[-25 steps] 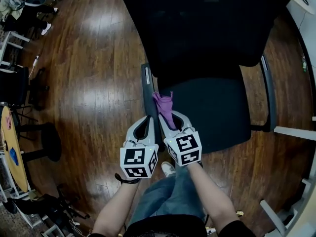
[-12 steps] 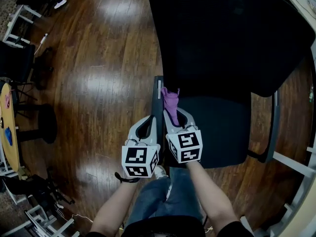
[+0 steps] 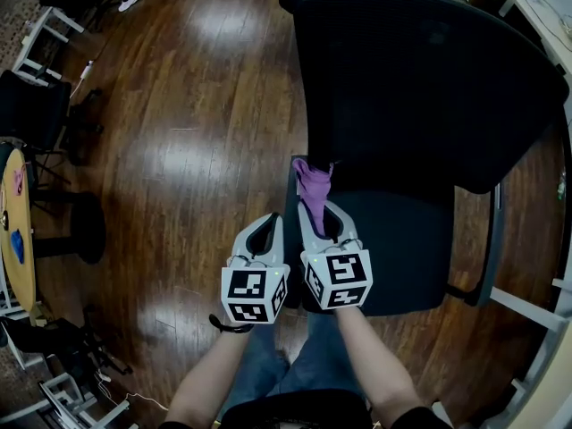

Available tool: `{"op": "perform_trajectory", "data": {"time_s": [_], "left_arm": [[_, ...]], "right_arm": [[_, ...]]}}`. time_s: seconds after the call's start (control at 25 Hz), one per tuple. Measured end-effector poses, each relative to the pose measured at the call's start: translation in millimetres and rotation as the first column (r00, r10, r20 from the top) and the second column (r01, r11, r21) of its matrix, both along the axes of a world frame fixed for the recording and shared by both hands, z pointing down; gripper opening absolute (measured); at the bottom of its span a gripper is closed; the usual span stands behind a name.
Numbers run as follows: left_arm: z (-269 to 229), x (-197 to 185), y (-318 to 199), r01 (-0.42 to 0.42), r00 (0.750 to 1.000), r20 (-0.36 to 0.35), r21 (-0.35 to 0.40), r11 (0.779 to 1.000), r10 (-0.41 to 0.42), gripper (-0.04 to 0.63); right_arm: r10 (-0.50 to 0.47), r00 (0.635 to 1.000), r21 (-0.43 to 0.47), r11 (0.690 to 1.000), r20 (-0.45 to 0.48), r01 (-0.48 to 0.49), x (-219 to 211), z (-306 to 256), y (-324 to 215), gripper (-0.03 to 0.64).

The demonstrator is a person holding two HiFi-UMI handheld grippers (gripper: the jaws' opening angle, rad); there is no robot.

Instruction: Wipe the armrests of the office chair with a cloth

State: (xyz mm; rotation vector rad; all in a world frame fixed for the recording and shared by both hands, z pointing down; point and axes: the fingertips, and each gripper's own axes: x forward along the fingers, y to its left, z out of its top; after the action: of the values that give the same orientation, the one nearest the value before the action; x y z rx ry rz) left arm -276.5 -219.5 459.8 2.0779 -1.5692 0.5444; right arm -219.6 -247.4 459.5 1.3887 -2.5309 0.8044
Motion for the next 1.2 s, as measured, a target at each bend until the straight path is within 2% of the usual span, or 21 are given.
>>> {"op": "perform_trajectory", "data": {"time_s": [0.16, 0.36, 0.72, 0.92, 1.2], "left_arm": [[-5.9, -15.7, -10.8, -0.028, 1.0, -0.015, 0.016, 0.999, 0.028, 0.005], [-7.0, -38.9, -25.7, -0.107, 0.993, -0.036, 0.028, 0.994, 0.108, 0.003], [7.9, -96.3, -60.9, -0.256, 0.965, -0.053, 0.025, 0.966, 0.257, 0.003], [18.2, -121.7, -77.9, -0.314, 0.948, -0.047, 0.023, 0.949, 0.315, 0.004], [36.4, -133.9, -89.1, -0.387, 0.92, -0.062, 0.006, 0.922, 0.387, 0.003]], "right_arm": [[0.019, 1.0, 0.012, 1.0, -0.012, -0.018, -20.6, -9.1, -7.0, 0.075], [0.09, 0.996, 0.031, 0.996, -0.024, -0.089, -44.3, -19.1, -16.6, 0.075], [0.24, 0.97, 0.011, 0.971, -0.024, -0.24, -109.1, 2.5, -50.3, 0.075], [0.392, 0.92, -0.07, 0.918, 0.019, -0.39, -116.1, 36.8, -70.3, 0.075], [0.553, 0.833, -0.11, 0.827, -0.019, -0.551, -103.7, 75.7, -74.2, 0.075]]}}
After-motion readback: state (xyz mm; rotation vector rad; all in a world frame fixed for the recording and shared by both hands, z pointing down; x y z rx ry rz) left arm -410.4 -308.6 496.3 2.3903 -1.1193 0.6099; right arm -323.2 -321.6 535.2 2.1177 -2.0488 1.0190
